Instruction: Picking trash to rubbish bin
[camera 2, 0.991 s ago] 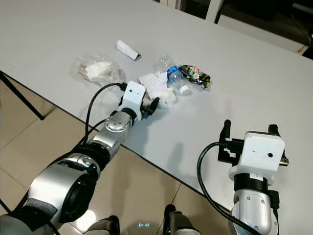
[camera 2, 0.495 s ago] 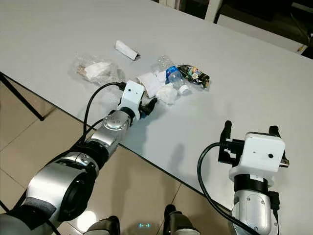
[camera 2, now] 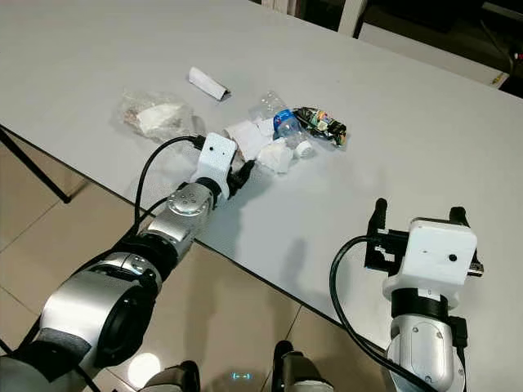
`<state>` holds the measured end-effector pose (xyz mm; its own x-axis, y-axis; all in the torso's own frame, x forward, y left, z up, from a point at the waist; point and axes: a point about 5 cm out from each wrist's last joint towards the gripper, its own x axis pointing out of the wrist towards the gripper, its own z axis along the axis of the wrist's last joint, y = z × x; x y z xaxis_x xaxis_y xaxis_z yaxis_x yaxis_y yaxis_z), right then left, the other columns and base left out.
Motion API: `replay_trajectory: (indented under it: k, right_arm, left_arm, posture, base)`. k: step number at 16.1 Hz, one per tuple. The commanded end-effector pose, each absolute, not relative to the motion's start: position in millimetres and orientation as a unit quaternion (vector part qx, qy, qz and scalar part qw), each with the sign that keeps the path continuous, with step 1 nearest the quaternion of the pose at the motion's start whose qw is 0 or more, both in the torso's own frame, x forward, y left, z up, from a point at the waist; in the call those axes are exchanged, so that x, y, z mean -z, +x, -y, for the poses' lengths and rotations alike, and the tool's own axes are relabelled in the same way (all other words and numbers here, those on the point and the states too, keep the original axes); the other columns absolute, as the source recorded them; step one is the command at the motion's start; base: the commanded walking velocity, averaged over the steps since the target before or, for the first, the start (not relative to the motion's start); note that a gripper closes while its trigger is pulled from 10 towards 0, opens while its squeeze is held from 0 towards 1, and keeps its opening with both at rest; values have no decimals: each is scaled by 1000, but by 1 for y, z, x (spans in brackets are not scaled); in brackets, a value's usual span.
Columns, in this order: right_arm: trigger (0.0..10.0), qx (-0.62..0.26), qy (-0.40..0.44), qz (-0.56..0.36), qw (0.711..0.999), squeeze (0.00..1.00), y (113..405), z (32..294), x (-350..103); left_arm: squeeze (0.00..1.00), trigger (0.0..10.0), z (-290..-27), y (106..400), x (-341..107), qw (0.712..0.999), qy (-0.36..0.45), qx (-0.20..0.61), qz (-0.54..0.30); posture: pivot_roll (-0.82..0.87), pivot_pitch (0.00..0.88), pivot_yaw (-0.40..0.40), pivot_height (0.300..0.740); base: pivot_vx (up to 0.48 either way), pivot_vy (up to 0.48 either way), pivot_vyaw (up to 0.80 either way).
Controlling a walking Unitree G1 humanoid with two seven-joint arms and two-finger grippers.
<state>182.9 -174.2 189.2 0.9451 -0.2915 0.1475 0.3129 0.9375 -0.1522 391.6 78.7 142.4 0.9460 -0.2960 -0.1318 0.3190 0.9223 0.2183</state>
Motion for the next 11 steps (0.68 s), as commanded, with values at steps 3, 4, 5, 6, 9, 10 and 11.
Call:
replay_trajectory:
  k: [3, 4, 5, 6, 9, 10, 11]
  right_arm:
    - [10000, 157, -96, 62, 981, 0, 184, 178, -190]
    - [10000, 156, -97, 64, 981, 0, 185, 178, -190]
    - [10000, 156, -98, 65, 981, 0, 186, 179, -191]
    - [10000, 156, -99, 67, 981, 0, 186, 179, -192]
    - [10000, 155, -99, 68, 981, 0, 188, 179, -192]
    - [10000, 154, -98, 70, 981, 0, 188, 178, -192]
    - [10000, 154, -98, 70, 981, 0, 189, 179, -192]
  left_arm:
    - [0, 0, -88, 387, -125, 979, 120, 141, -87]
    - [0, 0, -88, 387, -125, 979, 119, 140, -88]
    - [0, 0, -88, 387, -125, 979, 118, 140, -87]
    - [0, 0, -88, 387, -125, 979, 118, 141, -85]
    - [0, 0, -91, 387, -126, 981, 116, 136, -81]
    - [0, 0, -93, 387, -126, 982, 114, 132, -79]
    - [0, 0, -94, 388, -126, 983, 110, 128, -75]
  posture:
    - [-145, 210, -52, 740]
    - [-145, 207, -52, 740]
    - [-143, 202, -52, 740]
    - [-141, 202, -52, 740]
    - [-134, 193, -49, 740]
    - [-131, 194, -48, 740]
    - [-126, 192, -49, 740]
  base:
    - [0, 0, 0]
    - [0, 0, 0]
    - [0, 0, 0]
    - [0, 0, 0]
    - [0, 0, 0]
    - [0, 0, 0]
    - [0, 0, 0]
